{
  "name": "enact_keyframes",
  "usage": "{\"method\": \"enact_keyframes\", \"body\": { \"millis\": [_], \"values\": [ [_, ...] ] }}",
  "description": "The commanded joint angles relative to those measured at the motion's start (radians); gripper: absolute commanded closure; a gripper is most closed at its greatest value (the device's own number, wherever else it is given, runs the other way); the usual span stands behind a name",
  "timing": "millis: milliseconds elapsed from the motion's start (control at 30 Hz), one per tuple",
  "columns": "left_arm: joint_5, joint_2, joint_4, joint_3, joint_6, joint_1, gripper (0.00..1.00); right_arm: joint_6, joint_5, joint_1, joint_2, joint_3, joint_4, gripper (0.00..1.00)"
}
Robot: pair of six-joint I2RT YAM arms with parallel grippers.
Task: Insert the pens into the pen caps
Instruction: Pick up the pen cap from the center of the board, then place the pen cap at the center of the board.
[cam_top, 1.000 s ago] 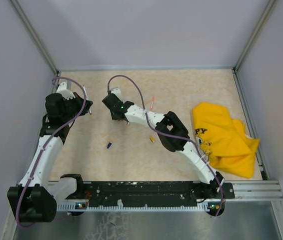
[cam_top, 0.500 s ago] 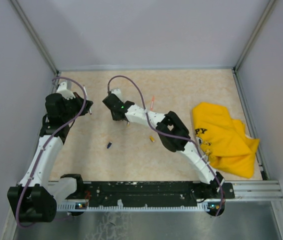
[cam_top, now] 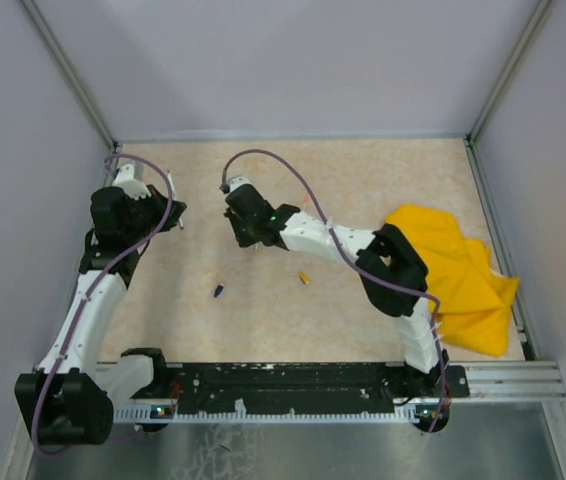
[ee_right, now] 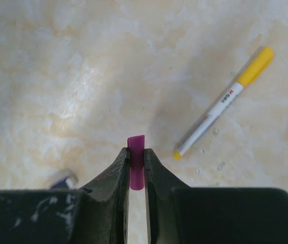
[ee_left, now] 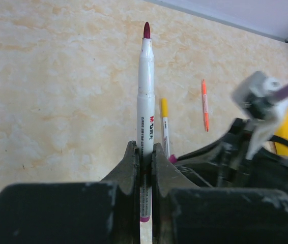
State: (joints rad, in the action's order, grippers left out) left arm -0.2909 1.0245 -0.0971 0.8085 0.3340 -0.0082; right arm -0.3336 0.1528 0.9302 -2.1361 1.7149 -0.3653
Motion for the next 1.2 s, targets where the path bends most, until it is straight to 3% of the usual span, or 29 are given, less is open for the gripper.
{"method": "enact_keyframes", "body": {
  "millis": [0,200,333,567,833,1167],
  "values": [
    [-0.055,-0.008,0.027,-0.003,-0.046,0.008,1.00,0.044,-0.033,-0.016,0.251,-0.161,0.114,0.99],
    [-0.211,0.033,0.044,0.012,-0.064,0.007,1.00,-0.052,-0.076,-0.154,0.521,-0.454,0.101,0.99],
    [-0.234,0.047,0.050,0.016,-0.083,-0.028,1.00,-0.072,-0.044,-0.245,0.684,-0.626,0.067,0.99],
    [-0.078,0.054,-0.003,0.041,-0.138,-0.312,1.00,-0.089,0.011,-0.318,0.858,-0.794,-0.031,0.99],
    [0.077,0.067,0.006,0.067,-0.168,-0.577,1.00,-0.142,-0.045,-0.318,0.846,-0.883,-0.058,0.99],
    [0.159,0.043,0.047,0.048,-0.208,-0.589,1.00,-0.160,0.021,-0.270,0.723,-0.903,-0.103,0.95]
  ]
}}
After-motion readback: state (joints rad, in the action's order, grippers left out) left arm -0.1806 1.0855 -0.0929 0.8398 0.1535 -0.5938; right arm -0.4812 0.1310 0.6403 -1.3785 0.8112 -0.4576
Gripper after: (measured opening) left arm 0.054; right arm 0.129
